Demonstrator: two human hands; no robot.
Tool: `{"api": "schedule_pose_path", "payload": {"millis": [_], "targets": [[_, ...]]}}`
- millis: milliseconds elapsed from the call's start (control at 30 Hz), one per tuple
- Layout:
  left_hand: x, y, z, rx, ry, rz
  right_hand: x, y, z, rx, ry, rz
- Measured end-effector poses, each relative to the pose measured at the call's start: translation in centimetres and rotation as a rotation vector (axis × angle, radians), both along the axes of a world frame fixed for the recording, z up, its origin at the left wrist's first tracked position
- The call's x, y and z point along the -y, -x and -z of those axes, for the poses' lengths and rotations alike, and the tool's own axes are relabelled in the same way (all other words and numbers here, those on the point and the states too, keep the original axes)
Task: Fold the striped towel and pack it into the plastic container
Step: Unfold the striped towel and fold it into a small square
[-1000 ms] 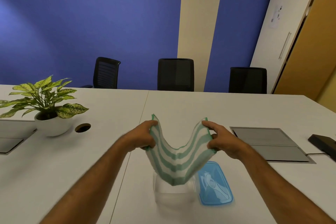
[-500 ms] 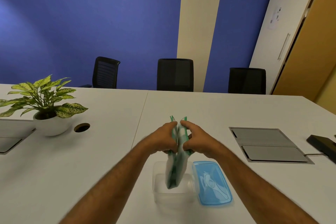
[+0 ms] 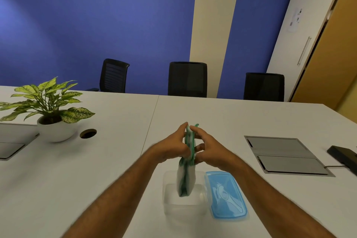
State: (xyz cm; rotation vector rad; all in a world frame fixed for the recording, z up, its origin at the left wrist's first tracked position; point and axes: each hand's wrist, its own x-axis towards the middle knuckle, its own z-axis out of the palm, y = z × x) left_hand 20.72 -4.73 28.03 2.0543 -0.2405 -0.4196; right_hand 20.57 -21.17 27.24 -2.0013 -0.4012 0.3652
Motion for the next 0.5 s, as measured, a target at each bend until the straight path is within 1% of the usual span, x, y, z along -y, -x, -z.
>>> {"api": "schedule_pose_path", "payload": {"millis": [100, 200, 267, 400, 433, 500], "targets": [[-0.2, -0.1, 0.1, -0.041, 0.109, -0.041, 0.0, -0.1, 0.7, 0.141, 0.060, 0.066], [-0.1, 0.1, 0.0, -0.068, 0.174, -0.068, -0.1, -0.1, 1.2, 0.285, 0.078, 0.199], [0.0, 0.2, 0.0, -0.075, 0.199, -0.079, -0.2, 0.1, 1.4, 0.385, 0.139, 0.236], [-0.1, 0.4, 0.2, -0.061, 0.247, -0.092, -0.1, 0.3, 1.8, 0.650, 0.406, 0.173], [-0.1, 0.4, 0.2, -0.058, 0.266, -0.095, -0.1, 0.2, 2.0, 0.683, 0.452, 0.140], [-0.4, 0.4, 0.4, -0.049, 0.298, -0.103, 0.2, 0.0, 2.1, 0.665, 0.479, 0.074]]}}
